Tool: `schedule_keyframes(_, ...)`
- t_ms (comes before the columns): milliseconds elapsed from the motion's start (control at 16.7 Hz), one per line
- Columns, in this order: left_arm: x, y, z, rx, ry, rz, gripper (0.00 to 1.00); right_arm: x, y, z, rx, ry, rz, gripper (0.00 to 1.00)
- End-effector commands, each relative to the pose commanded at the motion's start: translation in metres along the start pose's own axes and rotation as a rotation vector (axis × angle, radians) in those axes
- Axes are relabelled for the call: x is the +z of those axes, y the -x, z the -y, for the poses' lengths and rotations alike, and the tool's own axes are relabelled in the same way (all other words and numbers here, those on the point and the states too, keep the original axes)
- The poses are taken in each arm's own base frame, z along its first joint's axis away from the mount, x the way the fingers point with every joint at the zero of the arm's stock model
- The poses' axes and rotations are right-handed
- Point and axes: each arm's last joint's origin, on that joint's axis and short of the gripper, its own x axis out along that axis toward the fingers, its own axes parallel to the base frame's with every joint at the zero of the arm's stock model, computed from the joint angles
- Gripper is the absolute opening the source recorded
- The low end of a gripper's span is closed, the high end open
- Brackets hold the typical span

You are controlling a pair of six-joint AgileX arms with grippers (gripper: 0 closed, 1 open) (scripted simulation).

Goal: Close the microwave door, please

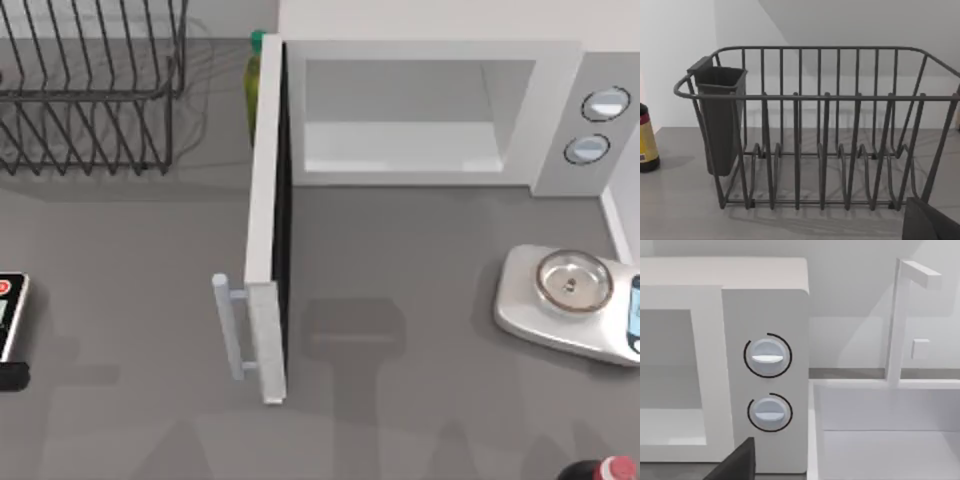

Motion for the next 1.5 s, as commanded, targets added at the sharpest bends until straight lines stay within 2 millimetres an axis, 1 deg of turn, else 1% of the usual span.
schedule_keyframes(300, -0.004, -0.006, 0.000, 0.000, 0.000, 0.006, 0.00, 0.000, 0.000, 0.000, 0.000, 0.000, 0.000, 1.00)
schedule_keyframes(540, -0.005, -0.007, 0.001, 0.000, 0.000, 0.004, 0.00, 0.000, 0.000, 0.000, 0.000, 0.000, 0.000, 1.00)
schedule_keyframes(600, 0.004, -0.007, 0.000, 0.005, -0.001, 0.016, 0.00, 0.000, 0.000, 0.000, 0.000, 0.000, 0.000, 1.00)
schedule_keyframes(660, 0.004, -0.007, 0.000, 0.005, -0.001, 0.016, 0.00, 0.000, 0.000, 0.000, 0.000, 0.000, 0.000, 1.00)
schedule_keyframes(1200, 0.013, 0.009, -0.003, 0.005, 0.000, 0.013, 0.00, 0.000, 0.000, 0.000, 0.000, 0.000, 0.000, 1.00)
schedule_keyframes(1500, 0.013, 0.010, -0.002, 0.003, 0.000, 0.012, 0.00, 0.000, 0.000, 0.000, 0.000, 0.000, 0.000, 1.00)
